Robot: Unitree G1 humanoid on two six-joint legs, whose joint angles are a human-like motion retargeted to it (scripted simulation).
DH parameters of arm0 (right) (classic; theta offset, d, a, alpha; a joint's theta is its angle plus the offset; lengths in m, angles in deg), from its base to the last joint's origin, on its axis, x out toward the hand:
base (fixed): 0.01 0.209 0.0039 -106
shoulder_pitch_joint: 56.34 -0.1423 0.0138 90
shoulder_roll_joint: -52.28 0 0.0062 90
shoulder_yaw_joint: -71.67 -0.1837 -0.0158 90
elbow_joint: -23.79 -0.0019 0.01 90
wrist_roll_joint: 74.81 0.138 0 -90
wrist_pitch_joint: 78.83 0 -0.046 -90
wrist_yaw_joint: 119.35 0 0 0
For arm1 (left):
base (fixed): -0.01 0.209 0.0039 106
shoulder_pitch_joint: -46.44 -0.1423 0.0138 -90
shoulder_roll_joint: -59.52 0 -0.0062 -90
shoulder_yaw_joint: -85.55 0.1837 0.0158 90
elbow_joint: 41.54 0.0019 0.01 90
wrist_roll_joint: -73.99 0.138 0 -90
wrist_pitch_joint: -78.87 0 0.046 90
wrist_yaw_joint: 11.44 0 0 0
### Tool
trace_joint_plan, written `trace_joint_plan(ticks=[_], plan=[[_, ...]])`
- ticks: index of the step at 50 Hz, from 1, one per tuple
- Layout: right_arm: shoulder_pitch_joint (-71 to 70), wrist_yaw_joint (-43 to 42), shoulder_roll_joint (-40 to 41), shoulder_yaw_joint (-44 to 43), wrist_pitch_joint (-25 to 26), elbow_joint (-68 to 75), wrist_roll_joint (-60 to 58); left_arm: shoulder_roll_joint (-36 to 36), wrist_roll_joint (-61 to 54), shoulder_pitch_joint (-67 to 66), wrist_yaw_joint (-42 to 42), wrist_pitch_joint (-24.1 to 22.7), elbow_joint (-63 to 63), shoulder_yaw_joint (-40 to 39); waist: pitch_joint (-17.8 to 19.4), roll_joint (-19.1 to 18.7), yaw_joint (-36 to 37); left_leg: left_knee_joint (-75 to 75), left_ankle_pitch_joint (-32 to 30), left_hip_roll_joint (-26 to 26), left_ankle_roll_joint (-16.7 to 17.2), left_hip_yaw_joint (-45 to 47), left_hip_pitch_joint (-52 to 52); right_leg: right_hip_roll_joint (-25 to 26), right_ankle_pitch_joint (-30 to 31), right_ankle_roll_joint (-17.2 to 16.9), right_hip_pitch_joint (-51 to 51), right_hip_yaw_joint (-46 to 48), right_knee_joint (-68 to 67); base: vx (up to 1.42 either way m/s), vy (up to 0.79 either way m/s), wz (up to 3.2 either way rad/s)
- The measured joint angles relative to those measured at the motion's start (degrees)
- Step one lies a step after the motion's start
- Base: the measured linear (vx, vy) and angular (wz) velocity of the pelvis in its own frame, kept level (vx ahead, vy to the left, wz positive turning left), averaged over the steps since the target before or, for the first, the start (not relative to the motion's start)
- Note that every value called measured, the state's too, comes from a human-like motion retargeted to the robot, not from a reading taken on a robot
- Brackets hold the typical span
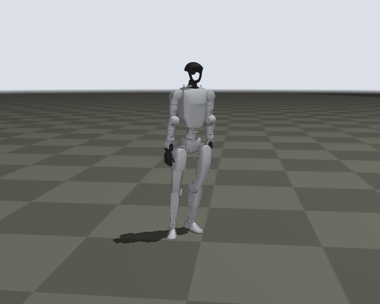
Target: In place motions
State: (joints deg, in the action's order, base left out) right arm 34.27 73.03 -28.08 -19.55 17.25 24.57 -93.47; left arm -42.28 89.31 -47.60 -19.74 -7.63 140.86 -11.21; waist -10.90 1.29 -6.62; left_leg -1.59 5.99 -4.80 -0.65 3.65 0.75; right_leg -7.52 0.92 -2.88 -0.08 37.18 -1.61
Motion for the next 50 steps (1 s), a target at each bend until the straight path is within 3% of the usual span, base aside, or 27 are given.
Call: trace_joint_plan(ticks=[7, 15, 30, 35, 43, 50], plan=[[-0.16, 0.50, 0.72, 0.60, -0.08, -0.08, -0.13, 0.64, 0.60, 0.31, -0.30, 0.63, 0.45, -0.17, -0.04, 0.61, 2.52, 0.96, 0.21, 1.20, 0.70, 3.76, 0.71, 0.39, 0.42, 0.32, -0.87, -3.82, -0.11, -0.07, 0.04, -0.46], [-1.60, 0.98, 0.83, 1.58, 0.20, -0.22, -1.25, 0.50, -0.18, -1.01, -0.51, 0.82, 1.11, -1.02, -1.84, -0.19, -0.05, 0.20, 1.88, 2.63, 1.35, 9.03, 0.08, 1.00, 1.19, 0.68, -4.68, -8.77, -1.15, -0.22, 0.18, -0.62], [-6.23, 1.99, 1.57, 6.39, 1.12, -0.23, -1.07, 1.50, 3.74, -4.13, -1.25, 1.46, -1.49, 1.63, -3.91, -3.68, -7.47, 0.21, 6.03, 8.65, 5.49, 30.38, -2.83, 6.46, 5.58, 1.23, -14.68, -25.92, -2.79, -0.07, 0.32, -1.27], [-8.35, 2.37, 1.37, 7.86, 1.39, -0.95, -2.22, 1.14, 6.21, -5.11, -2.05, 1.62, -3.13, 3.78, -3.68, -6.84, -11.11, -0.37, 6.79, 10.32, 6.96, 37.48, -4.51, 10.12, 7.54, 1.58, -16.94, -32.31, -2.50, 0.02, 0.19, -1.35], [-12.59, 1.92, 1.02, 8.84, 2.00, -0.54, -1.58, -1.34, 8.59, -3.72, -3.37, 1.66, -4.11, 4.36, -3.75, -15.33, -19.38, -0.59, 7.30, 12.80, 8.12, 42.88, -1.90, 14.72, 9.65, 1.61, -21.90, -37.67, -1.79, -0.01, 0.24, -0.88], [-13.96, 2.09, 1.00, 8.33, 3.00, 1.20, -2.63, -2.39, 9.43, -2.92, -4.09, 1.68, -3.99, 4.93, -4.78, -16.46, -17.76, -1.18, 7.79, 11.80, 9.12, 49.21, -1.91, 17.51, 11.30, 1.73, -22.91, -44.63, -0.56, 0.03, 0.13, -0.97]])
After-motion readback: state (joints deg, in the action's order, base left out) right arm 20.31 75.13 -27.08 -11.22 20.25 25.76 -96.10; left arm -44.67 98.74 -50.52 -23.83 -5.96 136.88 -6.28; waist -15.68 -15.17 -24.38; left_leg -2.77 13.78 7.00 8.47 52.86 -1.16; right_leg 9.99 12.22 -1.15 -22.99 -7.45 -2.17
